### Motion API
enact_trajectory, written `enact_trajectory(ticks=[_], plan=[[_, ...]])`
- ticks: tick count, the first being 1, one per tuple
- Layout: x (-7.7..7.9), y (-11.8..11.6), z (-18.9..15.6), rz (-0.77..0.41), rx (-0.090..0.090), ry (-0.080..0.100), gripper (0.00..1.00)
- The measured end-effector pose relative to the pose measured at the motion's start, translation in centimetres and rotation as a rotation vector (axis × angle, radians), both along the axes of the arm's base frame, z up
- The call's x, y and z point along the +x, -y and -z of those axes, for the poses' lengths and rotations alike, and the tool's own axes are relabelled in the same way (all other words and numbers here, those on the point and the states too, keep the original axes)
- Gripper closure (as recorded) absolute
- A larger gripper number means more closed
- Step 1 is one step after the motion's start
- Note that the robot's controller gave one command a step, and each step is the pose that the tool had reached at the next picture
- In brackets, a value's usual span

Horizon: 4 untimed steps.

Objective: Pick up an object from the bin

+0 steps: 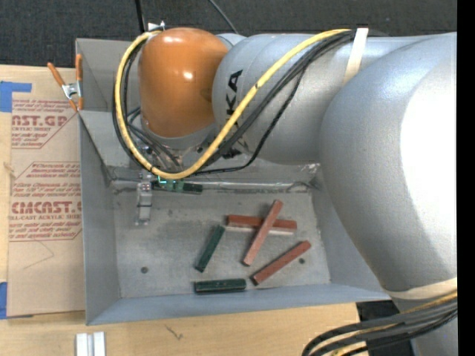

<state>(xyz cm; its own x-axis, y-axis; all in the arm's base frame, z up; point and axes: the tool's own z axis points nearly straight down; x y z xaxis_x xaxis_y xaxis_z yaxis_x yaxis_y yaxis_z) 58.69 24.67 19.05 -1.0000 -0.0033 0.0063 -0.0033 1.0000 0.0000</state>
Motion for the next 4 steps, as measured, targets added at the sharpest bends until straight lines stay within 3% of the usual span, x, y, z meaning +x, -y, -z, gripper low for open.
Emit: enact_trajectory(ticks=[1, 2, 3, 4], plan=[[0.2, 0.1, -0.5, 0.002, 0.002, 0.008, 0.00], [0.5, 0.9, 6.2, -0.001, 0.004, 0.012, 0.00], [0.6, 2.7, 9.6, 0.134, 0.000, 0.006, 0.00], [-1.3, 4.9, 12.1, 0.051, 0.000, 0.007, 0.00]])
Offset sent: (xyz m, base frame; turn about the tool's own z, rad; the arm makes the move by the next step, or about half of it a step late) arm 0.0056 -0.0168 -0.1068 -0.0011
